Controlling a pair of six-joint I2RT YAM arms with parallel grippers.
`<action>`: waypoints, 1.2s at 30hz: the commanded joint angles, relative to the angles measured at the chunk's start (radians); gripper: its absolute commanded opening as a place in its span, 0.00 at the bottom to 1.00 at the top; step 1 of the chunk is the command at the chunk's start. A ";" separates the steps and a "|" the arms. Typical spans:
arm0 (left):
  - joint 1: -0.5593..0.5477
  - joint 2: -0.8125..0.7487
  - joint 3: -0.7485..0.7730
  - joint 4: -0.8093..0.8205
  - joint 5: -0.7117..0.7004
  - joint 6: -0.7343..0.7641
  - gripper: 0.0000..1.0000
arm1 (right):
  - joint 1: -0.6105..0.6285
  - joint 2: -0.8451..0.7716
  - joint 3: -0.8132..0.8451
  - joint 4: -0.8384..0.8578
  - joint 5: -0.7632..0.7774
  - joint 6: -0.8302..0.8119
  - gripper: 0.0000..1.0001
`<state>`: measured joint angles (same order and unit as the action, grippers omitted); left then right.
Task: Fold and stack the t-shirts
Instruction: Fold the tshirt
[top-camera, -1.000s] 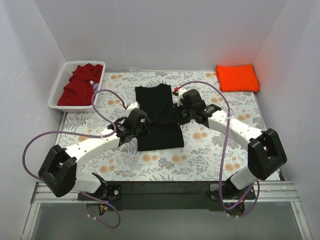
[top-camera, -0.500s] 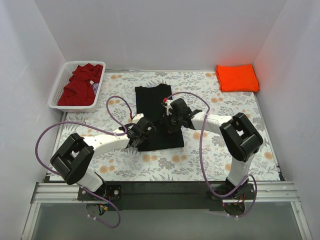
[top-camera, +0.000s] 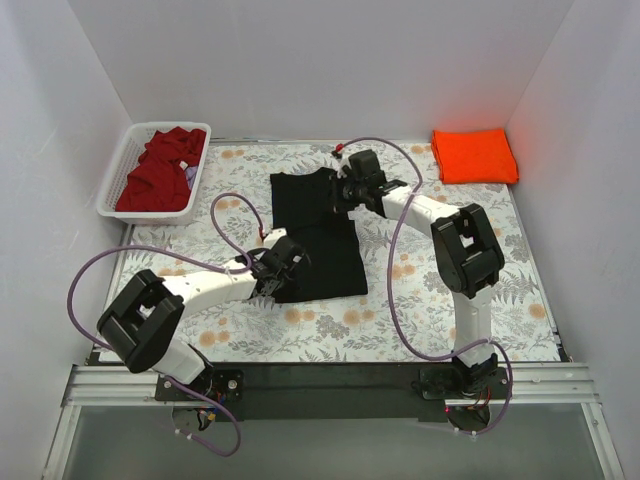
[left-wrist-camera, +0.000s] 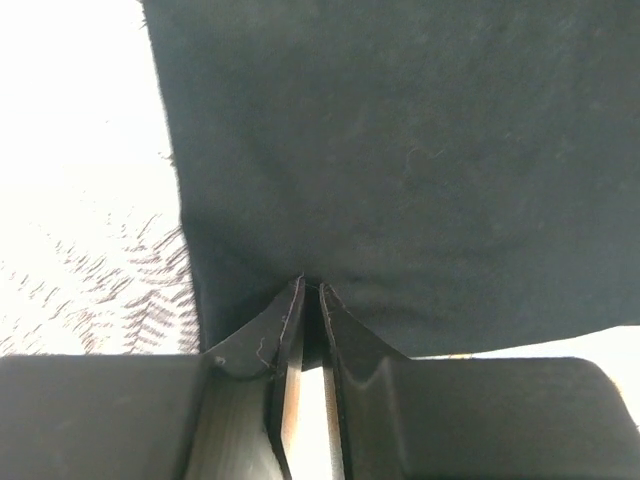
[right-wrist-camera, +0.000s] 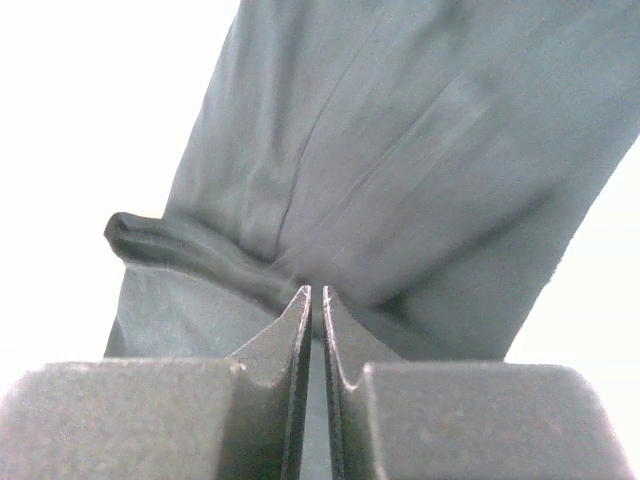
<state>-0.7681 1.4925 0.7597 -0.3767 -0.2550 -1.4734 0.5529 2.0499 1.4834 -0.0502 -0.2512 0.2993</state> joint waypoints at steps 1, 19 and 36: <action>-0.003 -0.066 -0.014 -0.054 -0.038 -0.007 0.12 | -0.057 -0.035 0.040 0.026 -0.089 0.038 0.15; 0.384 0.104 0.102 0.458 0.322 0.022 0.17 | -0.185 -0.065 -0.307 0.438 -0.543 0.261 0.31; 0.498 0.272 0.184 0.429 0.442 0.004 0.22 | -0.289 0.038 -0.274 0.484 -0.586 0.313 0.31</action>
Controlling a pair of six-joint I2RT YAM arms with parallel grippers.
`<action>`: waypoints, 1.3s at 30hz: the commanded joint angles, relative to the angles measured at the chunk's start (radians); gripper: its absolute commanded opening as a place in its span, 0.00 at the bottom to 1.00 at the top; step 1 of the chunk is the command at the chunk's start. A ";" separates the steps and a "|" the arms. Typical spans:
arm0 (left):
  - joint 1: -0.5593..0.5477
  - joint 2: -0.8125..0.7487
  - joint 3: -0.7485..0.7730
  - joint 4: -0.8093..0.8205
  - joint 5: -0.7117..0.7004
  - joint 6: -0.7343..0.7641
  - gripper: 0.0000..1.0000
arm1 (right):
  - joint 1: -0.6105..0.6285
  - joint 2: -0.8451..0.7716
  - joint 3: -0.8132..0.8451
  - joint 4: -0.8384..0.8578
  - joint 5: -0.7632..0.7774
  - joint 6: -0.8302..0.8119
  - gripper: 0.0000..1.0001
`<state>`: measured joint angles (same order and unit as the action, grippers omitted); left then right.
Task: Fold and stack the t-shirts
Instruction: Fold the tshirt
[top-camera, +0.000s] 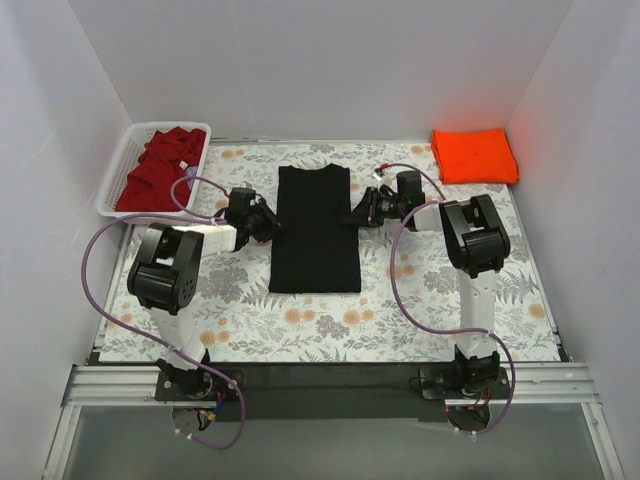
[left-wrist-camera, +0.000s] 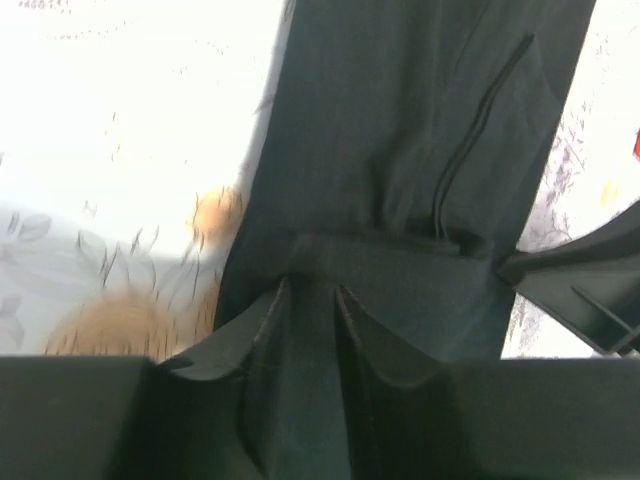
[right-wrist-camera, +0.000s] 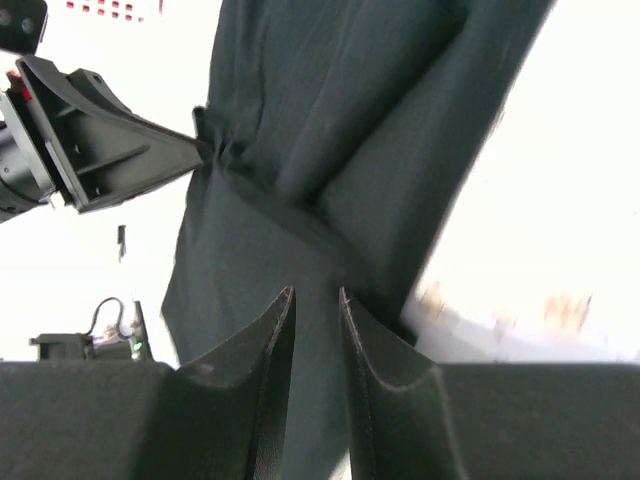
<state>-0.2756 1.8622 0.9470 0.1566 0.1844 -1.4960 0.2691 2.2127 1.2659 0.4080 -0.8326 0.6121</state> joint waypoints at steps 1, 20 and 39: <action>0.004 -0.128 -0.011 -0.118 0.009 0.025 0.25 | -0.004 -0.154 -0.078 0.029 -0.008 0.006 0.31; -0.198 -0.543 -0.593 0.014 -0.013 -0.153 0.17 | 0.177 -0.374 -0.708 0.394 0.007 0.107 0.31; -0.155 -1.058 -0.608 -0.376 -0.126 -0.175 0.20 | 0.347 -0.493 -0.634 0.508 0.035 0.330 0.31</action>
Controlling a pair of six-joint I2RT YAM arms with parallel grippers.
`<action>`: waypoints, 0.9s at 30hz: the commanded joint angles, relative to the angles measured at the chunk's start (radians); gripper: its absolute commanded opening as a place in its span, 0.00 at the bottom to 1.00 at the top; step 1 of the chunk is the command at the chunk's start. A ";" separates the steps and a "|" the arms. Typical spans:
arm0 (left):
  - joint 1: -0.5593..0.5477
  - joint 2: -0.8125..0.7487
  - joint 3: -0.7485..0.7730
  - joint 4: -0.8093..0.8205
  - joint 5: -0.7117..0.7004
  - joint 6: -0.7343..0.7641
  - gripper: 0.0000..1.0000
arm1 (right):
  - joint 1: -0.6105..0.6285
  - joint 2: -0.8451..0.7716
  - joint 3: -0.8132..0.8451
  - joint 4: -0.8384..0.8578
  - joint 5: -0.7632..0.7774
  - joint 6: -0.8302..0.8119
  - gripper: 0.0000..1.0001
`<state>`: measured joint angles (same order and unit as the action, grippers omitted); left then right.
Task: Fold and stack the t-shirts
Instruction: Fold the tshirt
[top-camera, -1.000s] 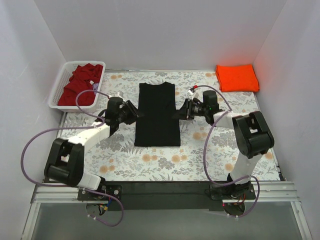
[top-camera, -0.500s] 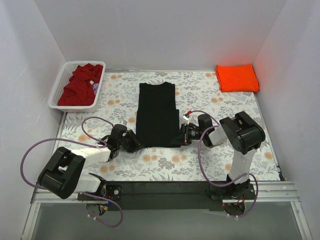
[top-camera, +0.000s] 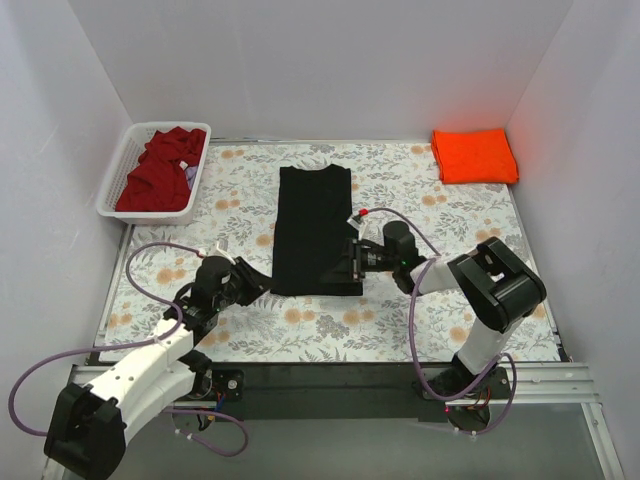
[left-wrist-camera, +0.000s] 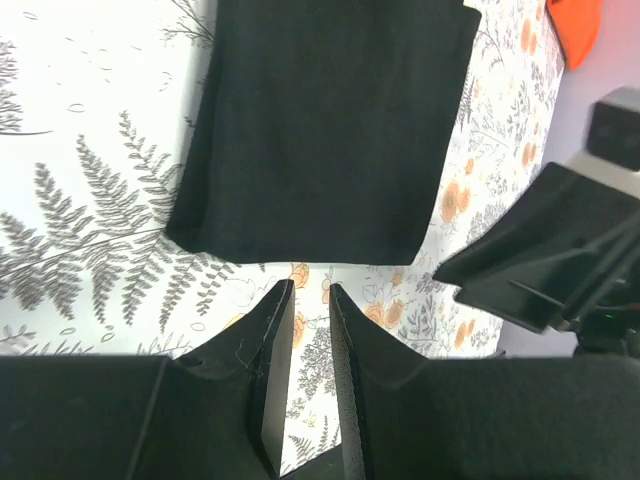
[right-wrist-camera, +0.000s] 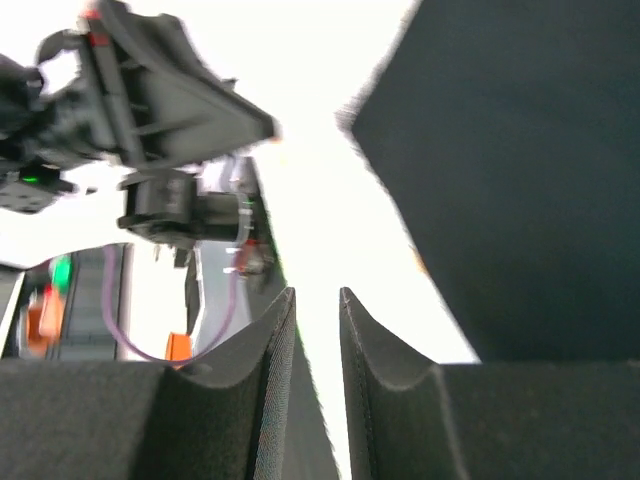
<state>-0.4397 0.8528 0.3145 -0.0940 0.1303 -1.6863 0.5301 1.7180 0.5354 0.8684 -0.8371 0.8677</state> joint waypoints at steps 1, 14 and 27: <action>0.012 -0.054 0.029 -0.136 -0.083 0.017 0.20 | 0.109 0.020 0.119 0.075 0.050 0.083 0.31; 0.010 0.052 0.090 -0.138 -0.028 0.083 0.22 | 0.238 0.440 0.236 0.181 0.144 0.183 0.30; -0.002 0.340 0.156 -0.003 0.002 0.106 0.14 | 0.223 0.193 0.198 0.040 0.156 0.062 0.29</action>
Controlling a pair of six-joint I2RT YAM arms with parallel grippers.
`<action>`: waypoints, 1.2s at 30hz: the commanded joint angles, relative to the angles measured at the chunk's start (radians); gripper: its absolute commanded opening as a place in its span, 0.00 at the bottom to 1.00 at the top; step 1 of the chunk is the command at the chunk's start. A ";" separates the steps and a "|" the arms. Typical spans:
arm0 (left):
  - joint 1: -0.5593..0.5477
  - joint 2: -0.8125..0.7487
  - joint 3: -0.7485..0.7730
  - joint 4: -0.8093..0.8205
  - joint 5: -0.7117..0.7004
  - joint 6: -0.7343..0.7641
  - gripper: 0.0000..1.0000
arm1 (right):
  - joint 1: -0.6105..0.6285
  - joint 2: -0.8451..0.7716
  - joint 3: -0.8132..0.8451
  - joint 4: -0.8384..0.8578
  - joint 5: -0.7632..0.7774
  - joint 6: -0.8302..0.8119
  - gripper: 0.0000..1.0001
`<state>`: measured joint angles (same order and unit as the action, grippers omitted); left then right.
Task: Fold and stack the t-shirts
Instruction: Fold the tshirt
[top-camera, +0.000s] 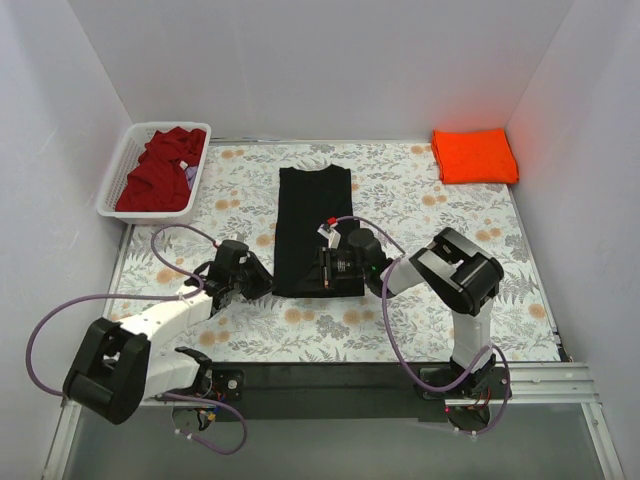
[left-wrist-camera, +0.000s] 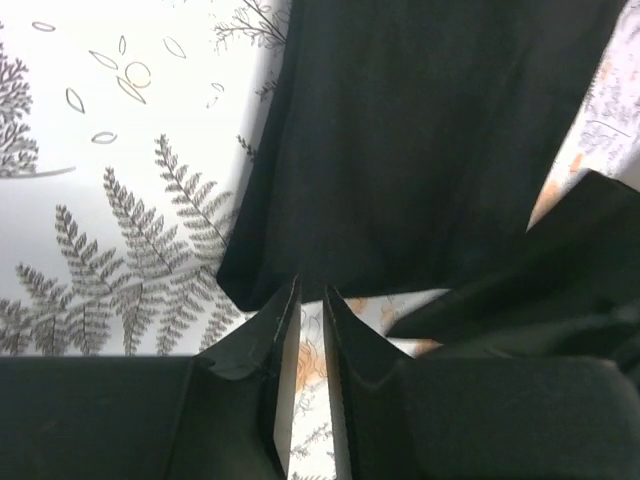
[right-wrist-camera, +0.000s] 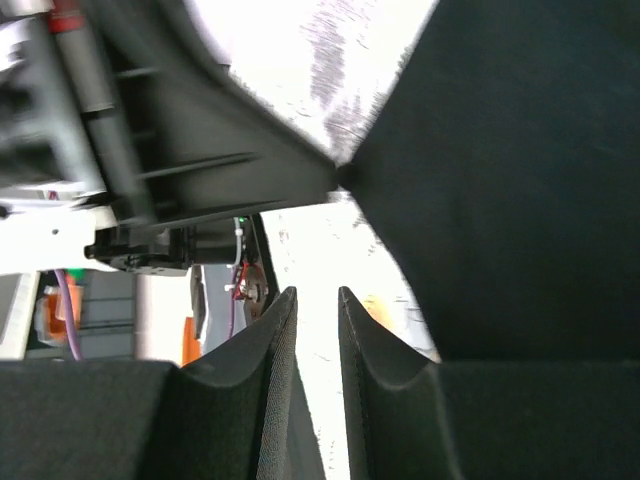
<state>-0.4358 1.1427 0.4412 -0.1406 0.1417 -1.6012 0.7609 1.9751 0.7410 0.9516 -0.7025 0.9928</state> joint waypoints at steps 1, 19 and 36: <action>-0.004 0.066 0.028 0.047 -0.004 0.021 0.13 | -0.014 -0.073 -0.012 -0.054 0.027 -0.081 0.29; -0.026 -0.132 0.118 -0.296 -0.214 0.052 0.43 | -0.055 -0.471 0.017 -0.905 0.450 -0.511 0.33; -0.176 0.193 0.307 -0.390 -0.318 0.170 0.49 | -0.055 -0.722 -0.032 -1.251 0.772 -0.565 0.70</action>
<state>-0.6006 1.3251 0.7029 -0.5220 -0.1356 -1.4609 0.7071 1.2640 0.7212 -0.2634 0.0479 0.4431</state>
